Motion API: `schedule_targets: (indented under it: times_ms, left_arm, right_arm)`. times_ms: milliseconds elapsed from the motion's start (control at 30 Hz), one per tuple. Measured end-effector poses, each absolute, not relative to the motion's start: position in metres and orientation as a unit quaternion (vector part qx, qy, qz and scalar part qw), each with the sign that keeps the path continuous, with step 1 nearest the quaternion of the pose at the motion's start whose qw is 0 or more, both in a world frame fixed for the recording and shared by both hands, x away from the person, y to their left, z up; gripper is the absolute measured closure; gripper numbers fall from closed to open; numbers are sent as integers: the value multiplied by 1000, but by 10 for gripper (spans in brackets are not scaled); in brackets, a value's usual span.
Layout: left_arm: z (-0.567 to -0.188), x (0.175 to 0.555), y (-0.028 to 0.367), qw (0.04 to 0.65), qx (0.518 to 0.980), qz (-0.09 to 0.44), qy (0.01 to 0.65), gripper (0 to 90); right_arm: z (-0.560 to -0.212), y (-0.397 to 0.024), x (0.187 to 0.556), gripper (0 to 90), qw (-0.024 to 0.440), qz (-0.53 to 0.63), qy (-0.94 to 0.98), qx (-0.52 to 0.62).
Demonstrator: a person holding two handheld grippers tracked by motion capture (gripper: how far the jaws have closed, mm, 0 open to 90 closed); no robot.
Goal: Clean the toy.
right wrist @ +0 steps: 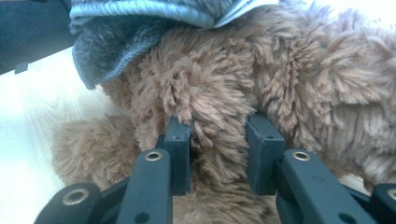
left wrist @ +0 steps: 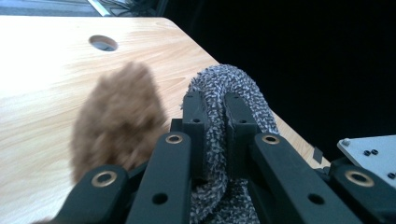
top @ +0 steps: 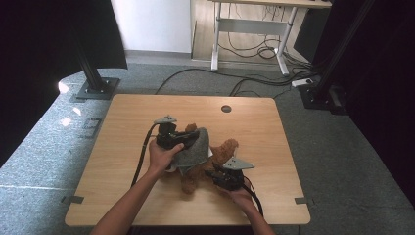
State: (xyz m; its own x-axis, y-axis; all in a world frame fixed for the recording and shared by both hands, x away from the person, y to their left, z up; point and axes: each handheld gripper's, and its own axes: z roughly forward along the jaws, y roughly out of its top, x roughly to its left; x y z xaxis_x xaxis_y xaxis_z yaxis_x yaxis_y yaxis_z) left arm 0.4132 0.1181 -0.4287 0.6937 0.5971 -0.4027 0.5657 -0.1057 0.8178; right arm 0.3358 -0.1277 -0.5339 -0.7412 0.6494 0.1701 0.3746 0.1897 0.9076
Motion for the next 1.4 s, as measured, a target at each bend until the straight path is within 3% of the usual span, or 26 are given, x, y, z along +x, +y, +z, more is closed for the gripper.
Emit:
schedule_targets:
  times_ms: [533, 767, 1100, 1400]
  left_arm:
    - [-434, 434, 49, 513, 777, -28, 365, 808]
    - [-449, 435, 31, 457, 811, -6, 365, 806]
    - [-446, 435, 81, 460, 788, 19, 409, 805]
    - [-451, 426, 164, 476, 748, 33, 460, 806]
  right_arm:
    - [-535, -126, 333, 669, 139, 538, 761, 335]
    - [-535, -127, 332, 670, 140, 534, 765, 332]
    - [-535, -126, 332, 671, 140, 535, 763, 334]
    - [-536, -127, 332, 670, 139, 537, 761, 337]
